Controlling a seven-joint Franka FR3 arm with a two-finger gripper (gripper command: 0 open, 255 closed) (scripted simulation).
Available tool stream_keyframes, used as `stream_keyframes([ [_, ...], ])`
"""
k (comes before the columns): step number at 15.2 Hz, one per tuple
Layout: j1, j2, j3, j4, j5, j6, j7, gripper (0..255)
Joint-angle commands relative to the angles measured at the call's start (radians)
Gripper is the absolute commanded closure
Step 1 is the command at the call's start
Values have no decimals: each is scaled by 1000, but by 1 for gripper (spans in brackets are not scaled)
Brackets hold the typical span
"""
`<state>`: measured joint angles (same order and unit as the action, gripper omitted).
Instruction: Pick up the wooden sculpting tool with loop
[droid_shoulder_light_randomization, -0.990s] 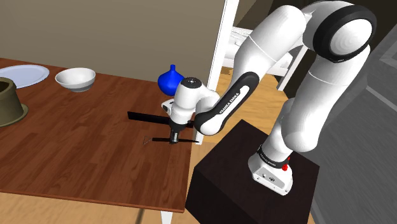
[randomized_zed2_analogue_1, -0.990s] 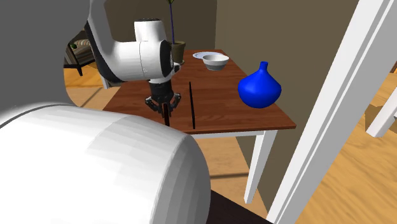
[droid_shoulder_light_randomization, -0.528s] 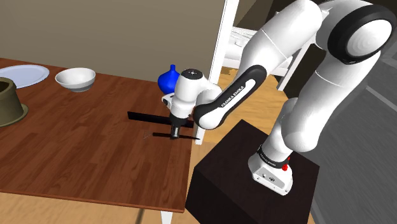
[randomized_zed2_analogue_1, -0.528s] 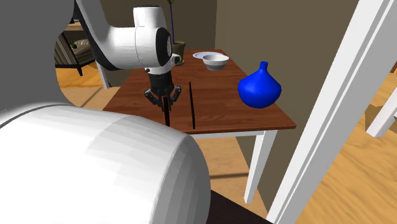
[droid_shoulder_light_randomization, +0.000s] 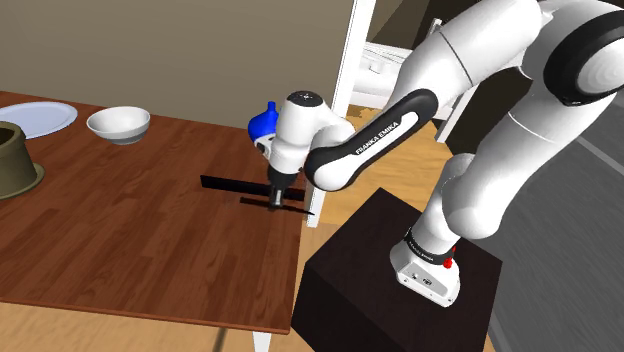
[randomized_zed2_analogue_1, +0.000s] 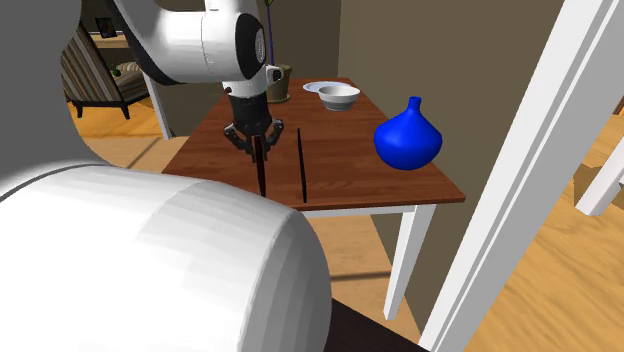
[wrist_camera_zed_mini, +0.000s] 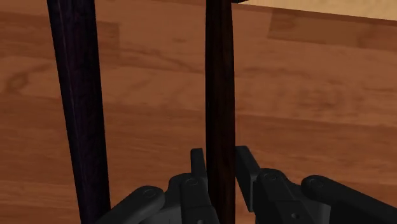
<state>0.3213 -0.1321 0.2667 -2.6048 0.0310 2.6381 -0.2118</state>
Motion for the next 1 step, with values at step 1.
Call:
stream_keyframes([
  [1, 0, -7, -2, 4, 3, -11, -4, 255],
])
